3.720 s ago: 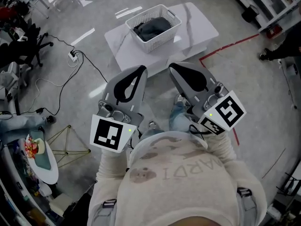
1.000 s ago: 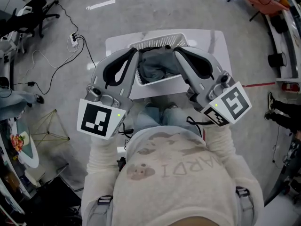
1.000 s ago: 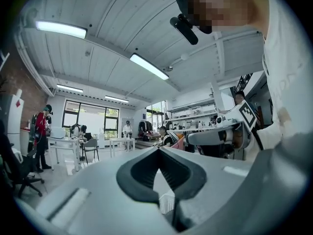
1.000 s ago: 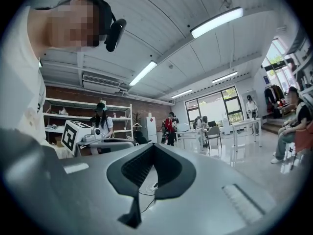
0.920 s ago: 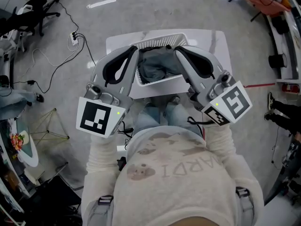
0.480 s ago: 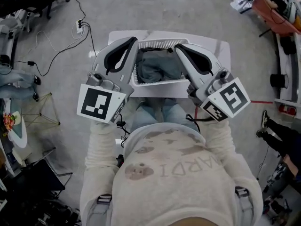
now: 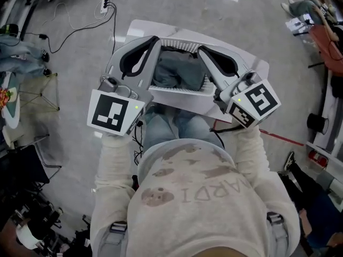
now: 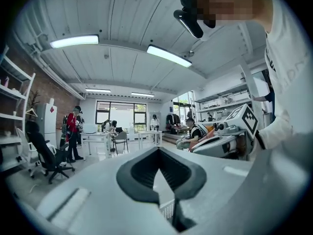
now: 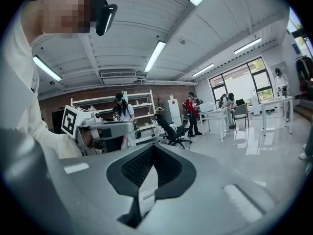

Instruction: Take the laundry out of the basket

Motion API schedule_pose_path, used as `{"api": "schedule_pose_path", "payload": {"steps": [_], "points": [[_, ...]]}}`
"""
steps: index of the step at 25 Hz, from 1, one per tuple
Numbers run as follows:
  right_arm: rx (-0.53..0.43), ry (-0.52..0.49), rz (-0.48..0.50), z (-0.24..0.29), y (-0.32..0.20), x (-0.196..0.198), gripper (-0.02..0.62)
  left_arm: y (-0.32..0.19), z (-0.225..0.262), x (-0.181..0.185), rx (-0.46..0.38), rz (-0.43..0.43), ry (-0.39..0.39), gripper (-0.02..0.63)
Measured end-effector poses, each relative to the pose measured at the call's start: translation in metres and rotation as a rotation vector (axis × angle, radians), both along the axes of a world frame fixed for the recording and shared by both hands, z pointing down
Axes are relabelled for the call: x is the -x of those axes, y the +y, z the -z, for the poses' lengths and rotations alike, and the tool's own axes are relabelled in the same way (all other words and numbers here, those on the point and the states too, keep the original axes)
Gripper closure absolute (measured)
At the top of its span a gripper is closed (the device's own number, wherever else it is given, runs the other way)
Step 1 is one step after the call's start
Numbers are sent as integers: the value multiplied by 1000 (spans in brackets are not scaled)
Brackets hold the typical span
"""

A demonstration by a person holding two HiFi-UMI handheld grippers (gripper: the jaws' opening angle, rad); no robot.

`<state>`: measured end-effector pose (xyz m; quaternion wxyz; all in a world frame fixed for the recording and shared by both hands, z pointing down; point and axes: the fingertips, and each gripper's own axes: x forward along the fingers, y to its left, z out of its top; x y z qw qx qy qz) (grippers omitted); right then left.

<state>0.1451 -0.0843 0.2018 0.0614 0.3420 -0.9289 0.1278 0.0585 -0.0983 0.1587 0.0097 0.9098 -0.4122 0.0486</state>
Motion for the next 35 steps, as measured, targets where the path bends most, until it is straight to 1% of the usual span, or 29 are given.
{"api": "schedule_pose_path", "payload": {"steps": [3,5,10,16,22,28,32,33,35], "points": [[27,7,48,-16,-6,-6,569,2,-4,-5,6,49,-4,605],[43,30,72,-31,-10,-3,569,3,-12,-3,20,77,-5,605],[127,90,89,-81,-22,8,568,1,-42,5,75,95,-3,605],[230,200,73,-151,-36,15,568,-13,-86,13,146,76,-7,605],[321,301,74,-216,-41,23,568,-36,-129,19,189,39,-12,605],[388,377,83,-274,-41,32,568,-56,-173,20,229,-15,-7,605],[410,469,108,-310,-40,36,566,-65,-197,22,258,-36,8,605],[413,490,119,-318,-40,39,561,-67,-203,23,266,-40,12,605],[425,524,139,-334,-38,43,518,-70,-214,25,281,-47,17,605]]}}
